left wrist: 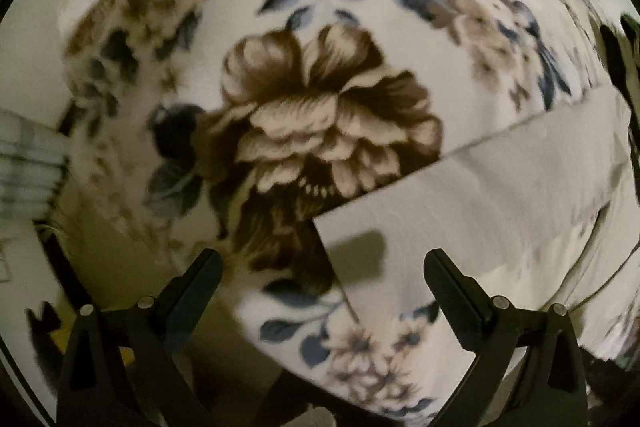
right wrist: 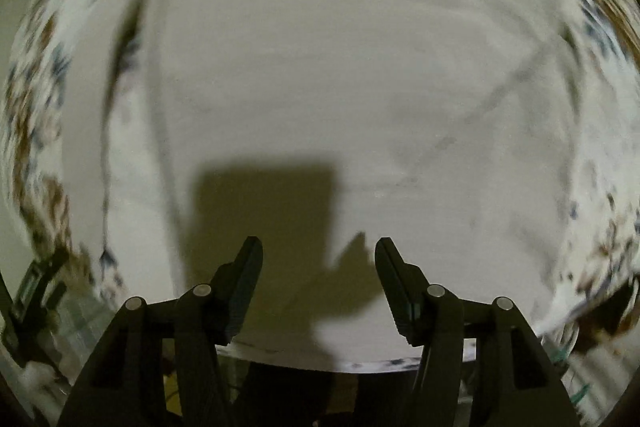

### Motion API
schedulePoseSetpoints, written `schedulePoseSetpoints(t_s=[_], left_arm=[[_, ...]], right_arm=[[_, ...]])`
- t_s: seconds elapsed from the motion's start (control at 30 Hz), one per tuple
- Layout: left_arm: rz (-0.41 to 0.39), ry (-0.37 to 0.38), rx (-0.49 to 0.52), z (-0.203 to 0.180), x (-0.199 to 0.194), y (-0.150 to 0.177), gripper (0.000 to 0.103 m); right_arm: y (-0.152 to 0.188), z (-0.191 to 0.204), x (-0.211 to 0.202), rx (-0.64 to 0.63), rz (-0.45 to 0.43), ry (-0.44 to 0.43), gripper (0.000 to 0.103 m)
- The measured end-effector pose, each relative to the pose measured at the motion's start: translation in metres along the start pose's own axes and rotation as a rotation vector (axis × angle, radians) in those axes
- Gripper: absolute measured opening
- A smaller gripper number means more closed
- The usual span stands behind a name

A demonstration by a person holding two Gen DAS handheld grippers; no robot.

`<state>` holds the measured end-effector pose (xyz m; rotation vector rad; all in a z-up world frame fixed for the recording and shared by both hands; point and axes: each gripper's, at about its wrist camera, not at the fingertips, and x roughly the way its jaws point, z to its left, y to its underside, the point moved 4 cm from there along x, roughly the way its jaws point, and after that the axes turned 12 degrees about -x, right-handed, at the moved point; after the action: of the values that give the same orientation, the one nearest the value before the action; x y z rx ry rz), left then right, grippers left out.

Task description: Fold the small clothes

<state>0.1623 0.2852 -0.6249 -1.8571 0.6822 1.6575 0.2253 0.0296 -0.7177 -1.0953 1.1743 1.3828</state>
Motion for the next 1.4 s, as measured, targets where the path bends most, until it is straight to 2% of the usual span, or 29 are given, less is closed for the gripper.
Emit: schedulePoseSetpoints(t_s=[0.07, 0.1, 0.17, 0.2, 0.23, 0.27, 0.3, 0.33, 0.37, 0.53, 0.57, 0.6, 0.7, 0.8, 0.87, 0.93, 1.03, 1.1, 1.23, 1.3, 1.33, 1.4], left_arm=[[0.018, 0.011, 0.009, -0.002, 0.014, -0.002, 0.102], [0.023, 0.008, 0.021, -0.005, 0.019, -0.001, 0.097], [0.011, 0.014, 0.063, -0.014, 0.026, 0.001, 0.078], [-0.007, 0.000, 0.088, -0.019, 0.028, 0.003, 0.074], [-0.040, 0.002, 0.116, -0.025, 0.025, 0.005, 0.063], [-0.072, 0.001, 0.140, -0.029, 0.022, 0.007, 0.048], [-0.097, -0.001, 0.160, -0.034, 0.019, 0.010, 0.038], [-0.108, 0.009, 0.176, -0.039, 0.016, 0.012, 0.014], [-0.115, 0.027, 0.188, -0.044, 0.012, 0.015, 0.004], [-0.215, 0.086, 0.211, -0.066, -0.031, 0.029, 0.004], [-0.243, 0.097, 0.229, -0.074, -0.045, 0.035, 0.004], [-0.268, 0.108, 0.252, -0.083, -0.061, 0.040, 0.004], [-0.355, 0.142, 0.365, -0.112, -0.111, 0.066, 0.004], [-0.389, 0.183, 0.507, -0.151, -0.145, 0.106, 0.004], [-0.367, 0.232, 0.601, -0.184, -0.158, 0.151, 0.004], [-0.327, 0.281, 0.665, -0.212, -0.162, 0.176, 0.004], [-0.252, 0.353, 0.771, -0.249, -0.162, 0.239, 0.004], [-0.216, 0.374, 0.832, -0.269, -0.154, 0.274, 0.004], [-0.160, 0.383, 0.927, -0.295, -0.134, 0.331, 0.004], [-0.138, 0.368, 0.955, -0.299, -0.123, 0.344, 0.004], [-0.122, 0.347, 0.966, -0.300, -0.116, 0.348, 0.009], [-0.100, 0.295, 0.963, -0.300, -0.104, 0.352, 0.009]], right_arm=[[-0.001, -0.007, 0.006, 0.036, 0.000, 0.011, 0.061], [-0.001, -0.009, 0.009, 0.048, 0.000, 0.020, 0.061], [-0.001, -0.012, 0.013, 0.058, 0.000, 0.036, 0.061], [-0.002, -0.017, 0.011, 0.061, 0.000, 0.038, 0.061], [-0.003, -0.019, 0.011, 0.064, 0.000, 0.036, 0.061], [-0.003, -0.018, 0.014, 0.066, -0.002, 0.034, 0.061], [-0.001, -0.021, 0.010, 0.068, -0.005, 0.033, 0.061], [-0.001, -0.021, 0.011, 0.068, -0.011, 0.030, 0.061], [-0.002, -0.021, 0.012, 0.068, -0.016, 0.027, 0.061], [0.012, -0.055, 0.000, 0.085, -0.050, -0.013, 0.061], [0.033, -0.072, -0.011, 0.087, -0.055, -0.019, 0.061], [0.036, -0.081, -0.013, 0.089, -0.060, -0.025, 0.061], [0.049, -0.114, -0.020, 0.100, -0.072, -0.025, 0.061], [0.055, -0.142, -0.038, 0.120, -0.079, -0.023, 0.061], [0.068, -0.173, -0.047, 0.139, -0.088, -0.013, 0.061], [0.079, -0.201, -0.054, 0.159, -0.091, 0.001, 0.061], [0.098, -0.246, -0.064, 0.200, -0.100, 0.020, 0.061], [0.109, -0.272, -0.072, 0.229, -0.104, 0.036, 0.061], [0.130, -0.314, -0.062, 0.273, -0.089, 0.046, 0.061], [0.144, -0.337, -0.055, 0.297, -0.078, 0.031, 0.061], [0.147, -0.341, -0.053, 0.303, -0.078, 0.021, 0.061], [0.158, -0.359, -0.051, 0.310, -0.081, -0.007, 0.061]])
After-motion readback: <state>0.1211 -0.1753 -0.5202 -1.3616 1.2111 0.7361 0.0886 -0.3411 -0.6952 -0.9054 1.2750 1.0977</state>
